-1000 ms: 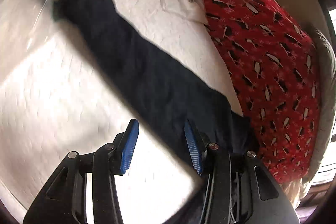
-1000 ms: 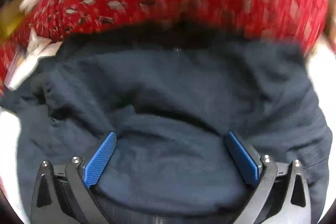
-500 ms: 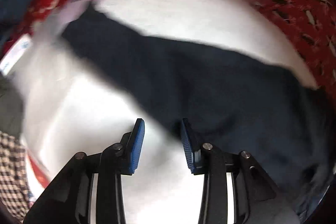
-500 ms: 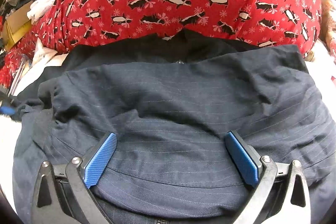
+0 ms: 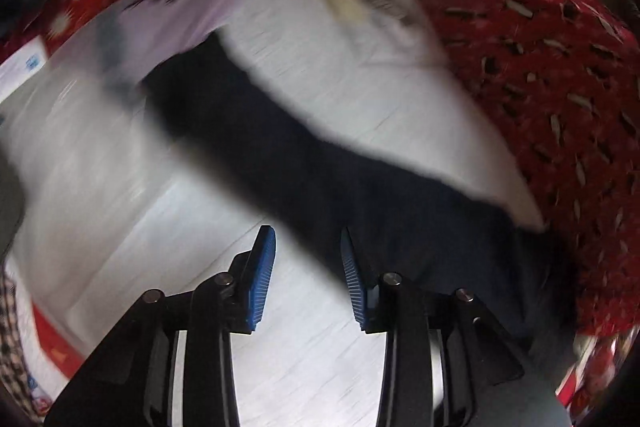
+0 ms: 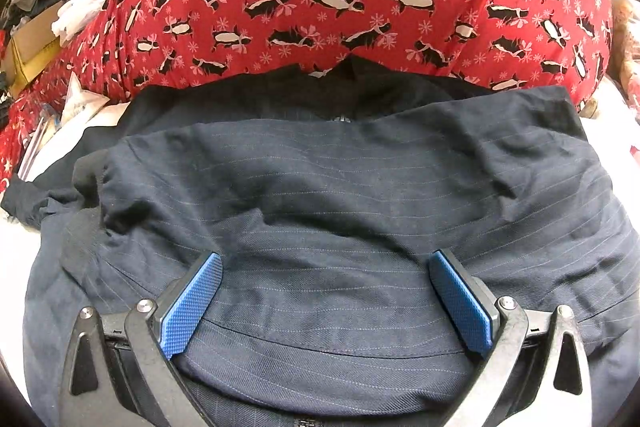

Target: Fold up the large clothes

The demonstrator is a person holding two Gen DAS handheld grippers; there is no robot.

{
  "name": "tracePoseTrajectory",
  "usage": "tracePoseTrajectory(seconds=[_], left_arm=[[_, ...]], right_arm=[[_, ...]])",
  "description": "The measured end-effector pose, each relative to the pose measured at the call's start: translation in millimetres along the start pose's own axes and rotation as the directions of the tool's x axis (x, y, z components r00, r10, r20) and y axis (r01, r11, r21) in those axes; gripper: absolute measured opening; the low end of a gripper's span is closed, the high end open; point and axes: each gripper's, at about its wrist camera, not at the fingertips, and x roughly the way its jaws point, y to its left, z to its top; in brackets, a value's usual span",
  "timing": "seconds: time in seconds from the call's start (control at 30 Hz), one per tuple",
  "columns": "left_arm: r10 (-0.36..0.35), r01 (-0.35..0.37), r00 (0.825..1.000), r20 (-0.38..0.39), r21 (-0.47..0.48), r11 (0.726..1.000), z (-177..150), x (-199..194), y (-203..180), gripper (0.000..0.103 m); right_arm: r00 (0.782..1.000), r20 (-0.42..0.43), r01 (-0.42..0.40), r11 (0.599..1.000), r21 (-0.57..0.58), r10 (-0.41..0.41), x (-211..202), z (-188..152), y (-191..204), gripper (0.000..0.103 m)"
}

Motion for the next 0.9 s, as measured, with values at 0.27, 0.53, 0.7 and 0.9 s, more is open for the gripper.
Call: tracePoseTrajectory(seconds=[0.27,0.53,0.7,0.9], left_arm=[[0.184,-0.180,0.980,-0.073,0.062,0.982,20,74,-39,0.042],[0.314,-0.324,0.932,-0.182,-0.028,0.945,-30,36,69,0.055],[0.161,-0.194,0.966,-0.204,-0.153,0.969,-48,0,129,0.052],[0.015,-0.016,1.000,-0.007,-0.252,0.968,-3,-23,129,0.076]], right_arm=[[1.000,0.016,-0.025,1.000,0.014,0.025,2,-1,-4,0.103],[0.999,0.023,-0.033,0.999,0.022,0.032,2,-2,-4,0.103],[0.999,0.024,-0.032,0.999,0.022,0.031,2,-2,-4,0.103],[0.999,0.024,-0.032,0.999,0.023,0.032,2,-2,-4,0.103]])
